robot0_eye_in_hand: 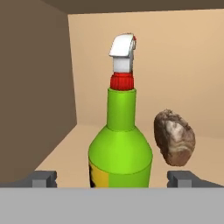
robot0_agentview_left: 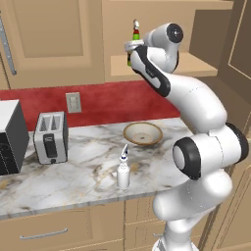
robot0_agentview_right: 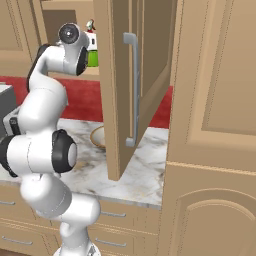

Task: Pick the spray and spray from the cabinet and place them on the counter.

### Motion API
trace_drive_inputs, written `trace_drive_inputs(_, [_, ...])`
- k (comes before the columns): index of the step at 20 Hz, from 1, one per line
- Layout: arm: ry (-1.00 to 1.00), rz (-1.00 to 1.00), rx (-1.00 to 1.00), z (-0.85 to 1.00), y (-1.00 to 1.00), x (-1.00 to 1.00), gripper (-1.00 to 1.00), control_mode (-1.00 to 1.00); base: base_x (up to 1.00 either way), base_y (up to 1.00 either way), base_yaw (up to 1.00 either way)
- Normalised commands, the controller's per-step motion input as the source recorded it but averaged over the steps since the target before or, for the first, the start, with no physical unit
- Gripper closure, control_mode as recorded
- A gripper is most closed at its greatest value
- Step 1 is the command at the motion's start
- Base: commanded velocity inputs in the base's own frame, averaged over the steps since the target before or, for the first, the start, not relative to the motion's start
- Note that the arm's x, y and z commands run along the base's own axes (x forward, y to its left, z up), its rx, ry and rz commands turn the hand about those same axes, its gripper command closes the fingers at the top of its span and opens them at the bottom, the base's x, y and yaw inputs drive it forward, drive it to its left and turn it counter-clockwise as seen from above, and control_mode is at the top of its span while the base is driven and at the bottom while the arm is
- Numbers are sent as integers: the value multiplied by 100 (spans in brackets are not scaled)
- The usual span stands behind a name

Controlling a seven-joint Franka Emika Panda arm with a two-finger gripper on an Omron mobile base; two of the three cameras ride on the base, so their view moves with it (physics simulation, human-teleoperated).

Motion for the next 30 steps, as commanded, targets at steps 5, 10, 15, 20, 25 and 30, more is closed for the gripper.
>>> trace_drive_inputs(5, [1,4,0,0,-5,14,-100,-100,0,0,0])
trace_drive_inputs(10, [3,2,0,-1,-6,11,-100,-100,0,0,0])
trace_drive_inputs(15, [5,0,0,-6,0,2,-100,-100,0,0,0])
trace_drive_inputs(20, [3,0,0,-6,0,9,-100,-100,0,0,0])
trace_drive_inputs(25, [0,0,0,0,1,21,-100,-100,0,0,0])
trace_drive_inputs(30, [0,0,0,0,3,27,-100,-100,0,0,0])
